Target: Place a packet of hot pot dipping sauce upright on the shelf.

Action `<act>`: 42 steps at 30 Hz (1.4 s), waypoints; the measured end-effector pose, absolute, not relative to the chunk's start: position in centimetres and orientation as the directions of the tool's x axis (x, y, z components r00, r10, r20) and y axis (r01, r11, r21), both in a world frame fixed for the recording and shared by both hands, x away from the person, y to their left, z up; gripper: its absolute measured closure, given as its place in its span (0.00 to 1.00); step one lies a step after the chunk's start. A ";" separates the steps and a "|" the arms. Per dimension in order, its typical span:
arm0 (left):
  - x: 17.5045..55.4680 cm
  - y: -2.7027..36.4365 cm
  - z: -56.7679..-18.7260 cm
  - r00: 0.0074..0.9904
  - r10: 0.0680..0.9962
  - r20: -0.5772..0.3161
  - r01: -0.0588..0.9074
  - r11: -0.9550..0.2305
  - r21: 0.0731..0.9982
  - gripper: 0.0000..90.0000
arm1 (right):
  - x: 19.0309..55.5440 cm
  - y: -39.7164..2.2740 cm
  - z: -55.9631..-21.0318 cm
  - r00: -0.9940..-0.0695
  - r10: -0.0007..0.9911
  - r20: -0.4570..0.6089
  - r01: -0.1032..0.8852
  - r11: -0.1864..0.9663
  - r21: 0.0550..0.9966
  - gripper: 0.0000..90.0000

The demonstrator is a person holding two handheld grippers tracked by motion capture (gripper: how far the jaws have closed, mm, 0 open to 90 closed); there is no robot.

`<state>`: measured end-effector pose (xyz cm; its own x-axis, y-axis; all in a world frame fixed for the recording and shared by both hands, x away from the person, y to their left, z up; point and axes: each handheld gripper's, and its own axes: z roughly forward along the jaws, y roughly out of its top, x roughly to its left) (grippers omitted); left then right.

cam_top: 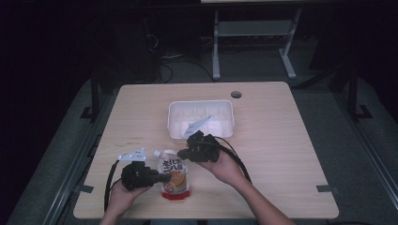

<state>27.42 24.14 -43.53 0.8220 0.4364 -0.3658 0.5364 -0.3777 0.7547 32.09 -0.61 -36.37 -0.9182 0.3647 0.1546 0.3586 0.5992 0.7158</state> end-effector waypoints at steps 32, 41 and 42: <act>26.7 23.5 -42.9 0.855 0.428 -0.293 0.469 -0.396 0.790 0.96 | 34.2 -1.8 -38.9 -0.870 0.206 0.447 0.476 0.582 0.659 0.91; 26.5 23.8 -42.7 0.850 0.453 -0.269 0.459 -0.387 0.800 0.92 | 33.0 -1.4 -37.6 -0.887 0.233 0.398 0.455 0.588 0.669 0.96; 26.5 23.8 -42.7 0.850 0.453 -0.269 0.459 -0.387 0.800 0.90 | 32.8 -1.3 -37.4 -0.891 0.236 0.389 0.449 0.591 0.670 0.96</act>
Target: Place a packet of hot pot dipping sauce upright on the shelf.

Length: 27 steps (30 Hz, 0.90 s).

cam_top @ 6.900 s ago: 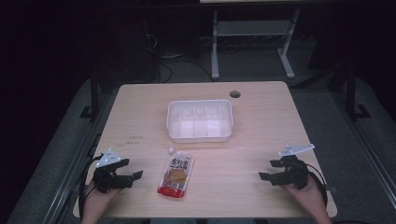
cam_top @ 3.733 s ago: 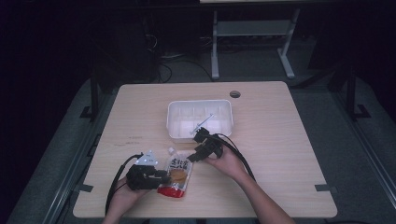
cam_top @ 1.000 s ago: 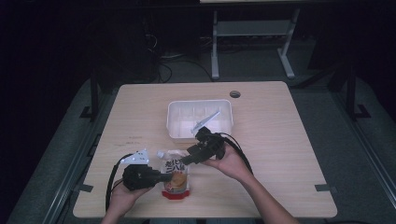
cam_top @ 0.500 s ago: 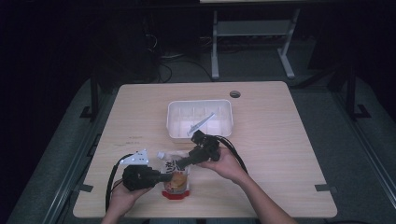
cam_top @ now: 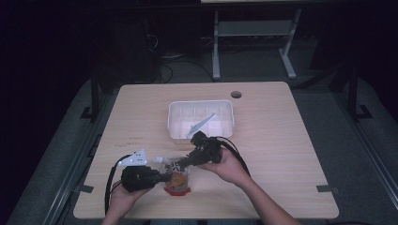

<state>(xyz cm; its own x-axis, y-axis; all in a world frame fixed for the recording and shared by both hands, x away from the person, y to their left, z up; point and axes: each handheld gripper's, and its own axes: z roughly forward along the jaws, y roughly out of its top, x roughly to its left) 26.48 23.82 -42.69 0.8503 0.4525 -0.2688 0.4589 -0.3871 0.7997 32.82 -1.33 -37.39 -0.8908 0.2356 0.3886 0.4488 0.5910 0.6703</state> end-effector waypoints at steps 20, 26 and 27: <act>26.1 24.7 -42.4 0.798 0.589 -0.126 0.438 -0.424 0.793 0.66 | 32.6 -3.2 -33.9 -0.873 0.377 0.311 0.483 0.568 0.667 0.98; 26.1 24.9 -42.4 0.789 0.604 -0.113 0.440 -0.426 0.790 0.63 | 32.9 -4.6 -32.3 -0.854 0.418 0.311 0.505 0.519 0.689 0.98; 26.1 25.0 -42.4 0.785 0.610 -0.104 0.439 -0.430 0.789 0.62 | 33.0 -4.9 -32.0 -0.853 0.425 0.304 0.503 0.512 0.696 0.98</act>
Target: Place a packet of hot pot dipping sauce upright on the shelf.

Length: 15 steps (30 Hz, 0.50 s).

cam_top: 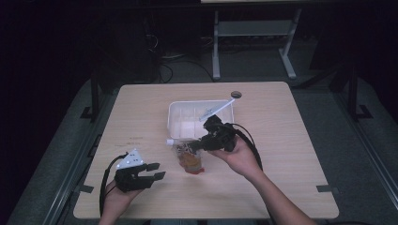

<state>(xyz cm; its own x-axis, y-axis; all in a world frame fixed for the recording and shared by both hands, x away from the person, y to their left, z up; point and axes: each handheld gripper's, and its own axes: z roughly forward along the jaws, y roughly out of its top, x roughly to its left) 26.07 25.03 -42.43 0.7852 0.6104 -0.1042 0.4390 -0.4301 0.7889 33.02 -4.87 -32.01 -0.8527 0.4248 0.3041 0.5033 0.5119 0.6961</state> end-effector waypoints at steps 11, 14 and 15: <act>26.1 25.8 -42.6 0.762 0.641 -0.093 0.454 -0.426 0.783 0.58 | 36.1 -7.6 -28.9 -0.773 0.562 0.295 0.559 0.383 0.735 0.98; 26.1 26.0 -42.6 0.756 0.648 -0.095 0.457 -0.419 0.784 0.58 | 37.1 -8.1 -28.3 -0.750 0.593 0.293 0.571 0.356 0.740 0.98; 26.1 26.1 -42.6 0.754 0.650 -0.097 0.459 -0.415 0.786 0.58 | 37.4 -8.3 -28.2 -0.747 0.601 0.285 0.568 0.353 0.744 0.98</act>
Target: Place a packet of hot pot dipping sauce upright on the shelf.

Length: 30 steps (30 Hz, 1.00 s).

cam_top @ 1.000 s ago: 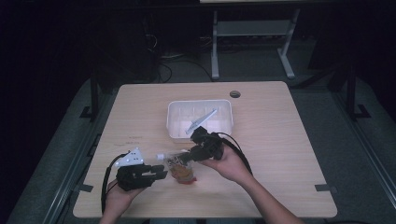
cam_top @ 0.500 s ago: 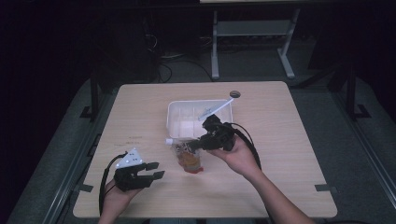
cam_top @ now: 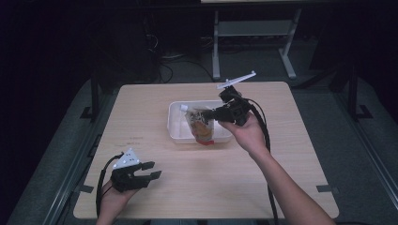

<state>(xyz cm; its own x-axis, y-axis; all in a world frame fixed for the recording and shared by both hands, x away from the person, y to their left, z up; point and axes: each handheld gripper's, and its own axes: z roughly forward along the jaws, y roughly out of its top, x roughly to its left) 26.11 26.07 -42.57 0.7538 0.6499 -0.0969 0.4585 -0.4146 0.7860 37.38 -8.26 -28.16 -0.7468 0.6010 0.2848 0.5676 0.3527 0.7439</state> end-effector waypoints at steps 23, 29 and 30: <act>26.0 26.7 -42.4 0.739 0.667 -0.088 0.457 -0.402 0.793 0.56 | 42.4 -5.5 -26.9 -0.659 0.701 0.273 0.611 0.287 0.738 0.98; 26.0 26.9 -42.4 0.733 0.673 -0.096 0.461 -0.388 0.798 0.55 | 43.6 -3.8 -26.9 -0.637 0.719 0.280 0.622 0.265 0.737 0.98; 26.1 27.0 -42.3 0.733 0.674 -0.094 0.458 -0.387 0.800 0.55 | 43.8 -3.5 -27.0 -0.632 0.723 0.281 0.625 0.261 0.736 0.98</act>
